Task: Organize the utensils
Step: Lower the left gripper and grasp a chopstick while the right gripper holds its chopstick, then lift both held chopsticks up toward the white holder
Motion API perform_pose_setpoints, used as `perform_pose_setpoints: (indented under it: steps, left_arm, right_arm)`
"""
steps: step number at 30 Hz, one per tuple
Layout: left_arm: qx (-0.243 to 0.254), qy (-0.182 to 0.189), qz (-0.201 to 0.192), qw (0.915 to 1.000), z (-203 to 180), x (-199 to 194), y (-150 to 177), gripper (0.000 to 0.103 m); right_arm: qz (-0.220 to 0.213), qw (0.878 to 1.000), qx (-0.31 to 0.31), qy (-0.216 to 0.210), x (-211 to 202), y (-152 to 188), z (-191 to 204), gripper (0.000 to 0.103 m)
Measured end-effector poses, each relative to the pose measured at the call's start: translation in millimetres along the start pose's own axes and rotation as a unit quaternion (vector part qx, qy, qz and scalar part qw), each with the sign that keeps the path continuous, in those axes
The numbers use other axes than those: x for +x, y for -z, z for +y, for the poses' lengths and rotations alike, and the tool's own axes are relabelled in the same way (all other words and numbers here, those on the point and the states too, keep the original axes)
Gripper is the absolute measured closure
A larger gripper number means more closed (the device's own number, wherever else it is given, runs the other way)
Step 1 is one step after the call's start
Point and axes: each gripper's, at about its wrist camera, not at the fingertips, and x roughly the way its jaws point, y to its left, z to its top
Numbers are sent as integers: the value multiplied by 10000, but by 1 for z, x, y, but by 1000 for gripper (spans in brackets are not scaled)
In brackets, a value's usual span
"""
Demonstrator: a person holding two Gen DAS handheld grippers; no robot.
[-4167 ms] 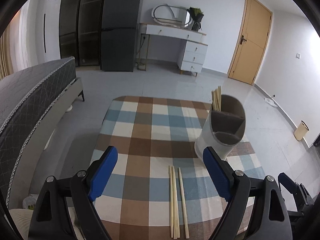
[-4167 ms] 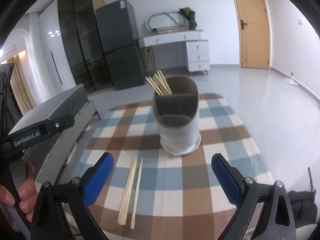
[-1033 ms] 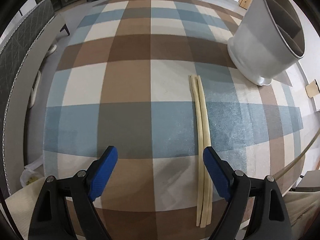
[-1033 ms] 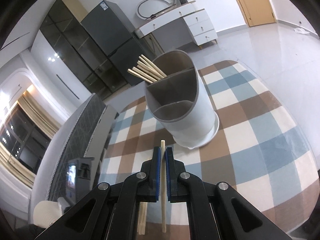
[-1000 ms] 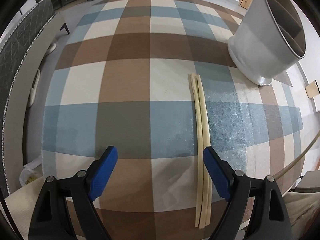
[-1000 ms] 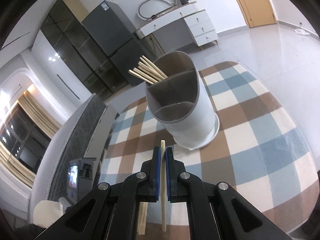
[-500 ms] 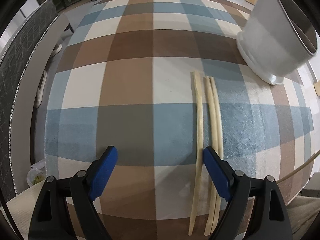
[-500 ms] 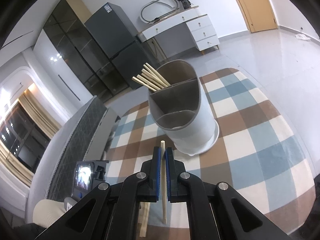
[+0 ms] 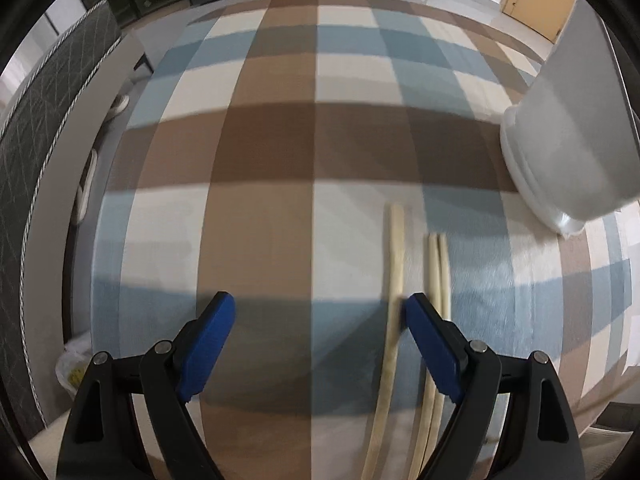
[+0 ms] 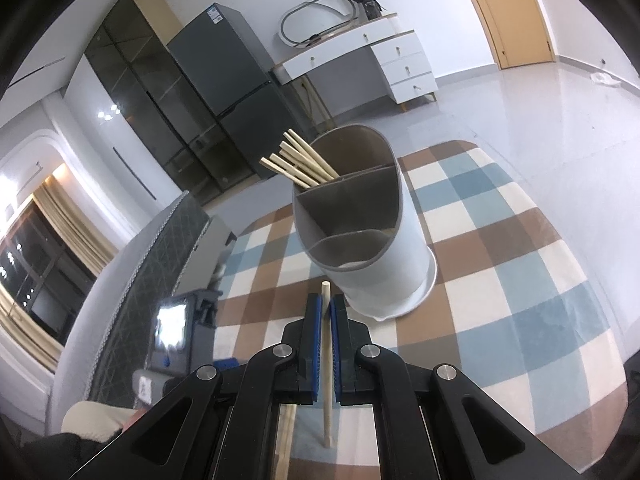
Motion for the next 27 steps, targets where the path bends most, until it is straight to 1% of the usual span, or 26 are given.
perform_pose_setpoints:
  steps: [4, 5, 7, 8, 10, 11, 12, 13, 14, 15, 17, 19, 23, 27]
  left_arm:
    - [214, -72, -113, 9997, -7, 0, -9, 20]
    - [292, -93, -163, 9994, -10, 0, -10, 22]
    - [435, -73, -227, 9988, -14, -3, -10, 34]
    - [482, -71, -235, 9985, -16, -4, -12, 38]
    - [579, 77, -197, 9981, -21, -6, -11, 62]
    - [642, 117, -178, 9977, -23, -8, -11, 69]
    - [730, 165, -152, 9971, -27, -8, -11, 80]
    - [779, 190, -129, 9967, -31, -10, -9, 89]
    - [826, 181, -98, 9964, -35, -11, -8, 93]
    - [866, 131, -72, 9961, -37, -11, -7, 101]
    - [904, 130, -75, 9958, -40, -13, -5, 101]
    - [943, 141, -179, 9953, -43, -20, -1, 101]
    - [936, 234, -503, 9941, -43, -44, 11, 101]
    - [807, 399, -964, 9913, -42, -78, 23, 101]
  right_arm:
    - [30, 9999, 96, -58, 2, -3, -2, 99]
    - [33, 9999, 110, -71, 2, -3, -3, 99]
    - [37, 9999, 115, -104, 2, -4, -3, 99]
    - [38, 9999, 110, -111, 2, -5, -2, 99]
    - [46, 9998, 121, -137, 3, -6, -3, 99]
    - [51, 9998, 136, -150, 4, -6, -3, 99]
    - [51, 9998, 149, -158, 4, -7, -3, 99]
    - [47, 9997, 165, -163, 4, -7, -4, 99]
    - [47, 9997, 177, -171, 4, -8, -4, 99]
    - [47, 9997, 176, -176, 4, -8, -4, 99]
    - [38, 9997, 158, -165, 3, -7, -4, 99]
    - [44, 9998, 132, -153, 2, -6, -3, 99]
    - [28, 9999, 97, -134, -1, -5, -2, 99]
    - [-21, 9999, 3, -132, -4, -3, 3, 99]
